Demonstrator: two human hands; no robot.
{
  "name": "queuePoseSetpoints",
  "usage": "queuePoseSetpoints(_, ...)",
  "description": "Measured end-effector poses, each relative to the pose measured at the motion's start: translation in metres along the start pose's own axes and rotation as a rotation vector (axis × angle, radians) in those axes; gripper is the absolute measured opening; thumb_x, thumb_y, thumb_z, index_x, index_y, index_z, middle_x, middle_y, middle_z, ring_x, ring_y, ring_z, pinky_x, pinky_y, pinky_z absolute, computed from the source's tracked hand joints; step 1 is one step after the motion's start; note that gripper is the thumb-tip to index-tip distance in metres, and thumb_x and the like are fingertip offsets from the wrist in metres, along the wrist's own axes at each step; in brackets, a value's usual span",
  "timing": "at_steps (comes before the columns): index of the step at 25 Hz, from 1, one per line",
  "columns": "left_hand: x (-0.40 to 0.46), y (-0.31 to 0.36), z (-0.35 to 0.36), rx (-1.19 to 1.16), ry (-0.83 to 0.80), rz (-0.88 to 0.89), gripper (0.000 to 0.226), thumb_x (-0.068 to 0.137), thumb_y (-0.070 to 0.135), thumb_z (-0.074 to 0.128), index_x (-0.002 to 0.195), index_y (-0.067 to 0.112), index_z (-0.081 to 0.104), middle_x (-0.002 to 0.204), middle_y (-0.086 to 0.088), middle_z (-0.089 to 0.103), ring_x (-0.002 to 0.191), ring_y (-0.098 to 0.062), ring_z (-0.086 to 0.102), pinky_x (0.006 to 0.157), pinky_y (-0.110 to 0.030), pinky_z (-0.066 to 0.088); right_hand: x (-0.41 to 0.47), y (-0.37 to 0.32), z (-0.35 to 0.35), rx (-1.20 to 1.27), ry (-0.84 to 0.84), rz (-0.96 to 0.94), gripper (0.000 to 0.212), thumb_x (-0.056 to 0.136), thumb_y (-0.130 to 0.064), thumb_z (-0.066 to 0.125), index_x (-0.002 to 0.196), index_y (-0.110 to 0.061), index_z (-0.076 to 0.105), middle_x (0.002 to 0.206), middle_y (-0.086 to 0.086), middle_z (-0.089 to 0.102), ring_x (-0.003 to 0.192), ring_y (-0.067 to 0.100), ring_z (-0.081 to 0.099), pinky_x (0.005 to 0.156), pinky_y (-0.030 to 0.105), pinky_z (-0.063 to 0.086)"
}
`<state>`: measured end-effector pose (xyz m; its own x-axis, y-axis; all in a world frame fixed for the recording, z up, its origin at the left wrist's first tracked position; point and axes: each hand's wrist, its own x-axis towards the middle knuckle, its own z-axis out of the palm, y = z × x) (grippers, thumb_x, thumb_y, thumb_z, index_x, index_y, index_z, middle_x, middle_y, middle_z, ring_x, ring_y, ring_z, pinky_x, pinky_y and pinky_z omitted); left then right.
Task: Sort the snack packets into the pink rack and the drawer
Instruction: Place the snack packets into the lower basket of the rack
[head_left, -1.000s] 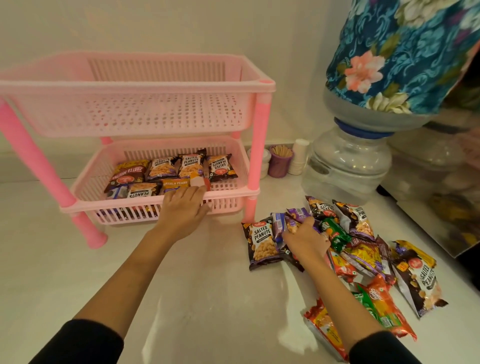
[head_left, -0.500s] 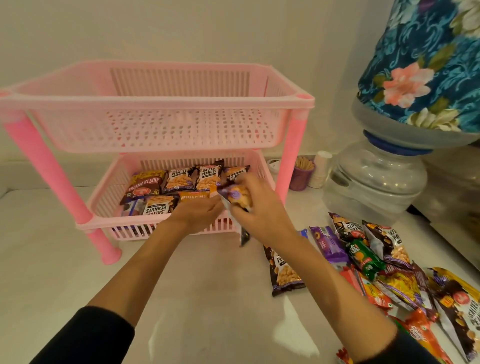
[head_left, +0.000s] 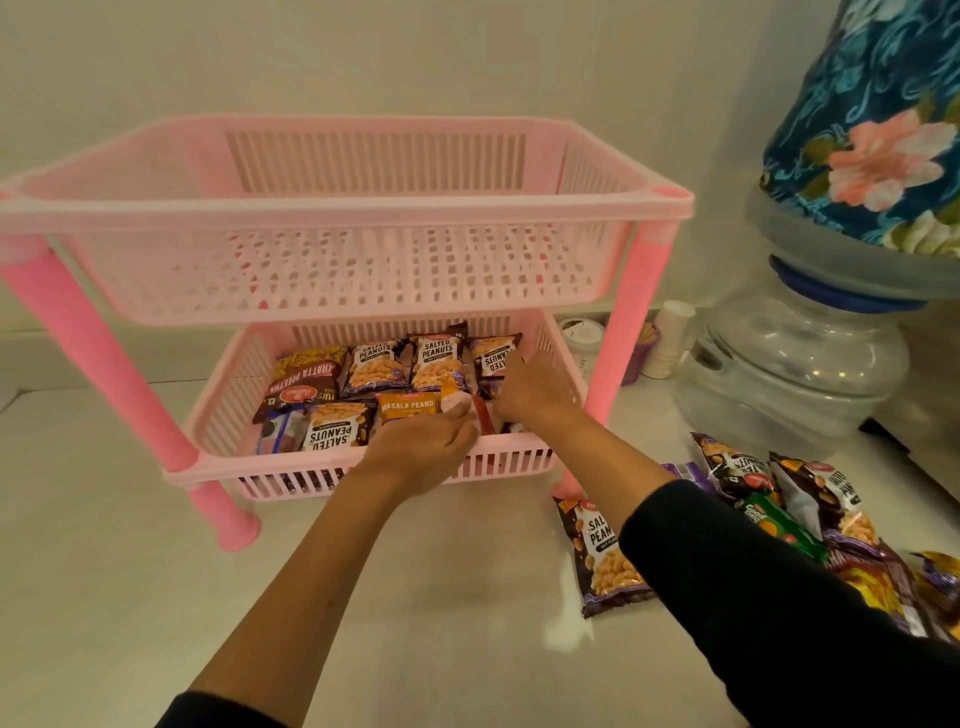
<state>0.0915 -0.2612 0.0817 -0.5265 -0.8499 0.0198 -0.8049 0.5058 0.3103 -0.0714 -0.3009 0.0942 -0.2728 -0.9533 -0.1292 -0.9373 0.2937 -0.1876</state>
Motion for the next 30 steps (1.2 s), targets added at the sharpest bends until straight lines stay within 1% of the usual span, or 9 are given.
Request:
queuePoseSetpoints(4,0.003,-0.003,0.003,-0.005,0.0,0.001,0.051,0.1,0.048,0.016,0.148,0.034,0.025,0.147,0.006,0.045,0.126,-0.021,0.049,0.088,-0.034,0.041,0.011,0.003,-0.019,0.007,-0.093,-0.114,0.024,0.088,-0.031,0.056,0.098,-0.009,0.059,0.126,0.015,0.055,0.097,0.028,0.057,0.064,0.028,0.042)
queuePoseSetpoints(6,0.003,-0.005,0.004,-0.005,0.0,-0.01,0.052,0.1,0.049,0.015,0.148,0.035,0.027,0.147,0.007,0.045,0.127,-0.02,0.048,0.088,-0.033,0.041,0.016,0.006,-0.025,0.077,-0.11,-0.118,0.024,0.091,-0.018,0.052,0.106,-0.004,0.066,0.116,0.014,0.064,0.082,0.025,0.058,0.06,0.029,0.048)
queuePoseSetpoints(10,0.001,-0.003,0.004,0.007,0.012,-0.008,0.051,0.1,0.048,0.016,0.147,0.033,0.029,0.145,0.003,0.048,0.127,-0.022,0.048,0.087,-0.033,0.04,0.014,0.012,-0.01,-0.002,-0.163,-0.256,0.029,0.09,-0.008,0.058,0.117,-0.013,0.068,0.131,0.007,0.06,0.118,0.025,0.054,0.096,0.029,0.041)
queuePoseSetpoints(16,0.003,-0.005,0.006,0.036,-0.001,-0.003,0.053,0.1,0.048,0.014,0.149,0.033,0.026,0.141,0.002,0.052,0.121,-0.021,0.052,0.077,-0.031,0.038,0.021,0.017,0.018,0.054,-0.136,-0.052,0.048,0.087,-0.018,0.058,0.132,-0.027,0.045,0.133,0.018,0.037,0.102,0.032,0.057,0.081,0.035,0.045)
queuePoseSetpoints(18,0.005,-0.007,0.008,0.04,0.009,-0.002,0.053,0.1,0.049,0.013,0.149,0.033,0.025,0.136,0.001,0.057,0.118,-0.021,0.054,0.076,-0.031,0.039,0.019,0.017,0.02,0.007,-0.112,-0.067,0.052,0.087,-0.022,0.058,0.136,-0.029,0.041,0.131,0.018,0.042,0.108,0.035,0.055,0.085,0.036,0.046)
queuePoseSetpoints(22,0.003,-0.006,0.008,0.043,0.015,-0.04,0.052,0.099,0.048,0.015,0.147,0.034,0.03,0.138,0.005,0.055,0.115,-0.019,0.056,0.078,-0.031,0.042,0.003,0.018,0.004,-0.053,0.02,-0.168,0.043,0.087,-0.009,0.057,0.128,-0.017,0.052,0.116,0.014,0.061,0.103,0.031,0.06,0.074,0.032,0.046)
queuePoseSetpoints(26,-0.013,0.013,0.008,0.13,0.357,0.011,0.042,0.097,0.033,0.032,0.121,0.02,0.064,0.123,0.002,0.066,0.1,-0.021,0.065,0.079,-0.034,0.049,-0.053,0.023,-0.004,0.179,0.26,-0.452,0.036,0.089,0.001,0.052,0.121,-0.012,0.058,0.115,0.014,0.06,0.102,0.031,0.058,0.084,0.04,0.05)
queuePoseSetpoints(28,-0.026,0.026,0.016,0.088,0.596,0.101,0.034,0.088,0.021,0.046,0.113,0.012,0.068,0.112,-0.005,0.069,0.102,-0.026,0.062,0.084,-0.037,0.046,-0.092,0.039,0.004,0.259,0.401,-0.633,0.026,0.087,-0.001,0.055,0.11,-0.009,0.065,0.107,0.012,0.064,0.096,0.029,0.06,0.08,0.04,0.052)
queuePoseSetpoints(30,-0.039,0.046,0.034,0.001,0.702,0.177,0.032,0.084,0.015,0.049,0.109,0.008,0.067,0.106,-0.008,0.066,0.096,-0.026,0.058,0.079,-0.036,0.044,-0.125,0.067,0.019,0.265,0.556,-0.696,0.017,0.085,-0.005,0.058,0.099,-0.007,0.068,0.096,0.01,0.066,0.087,0.026,0.061,0.074,0.034,0.05)
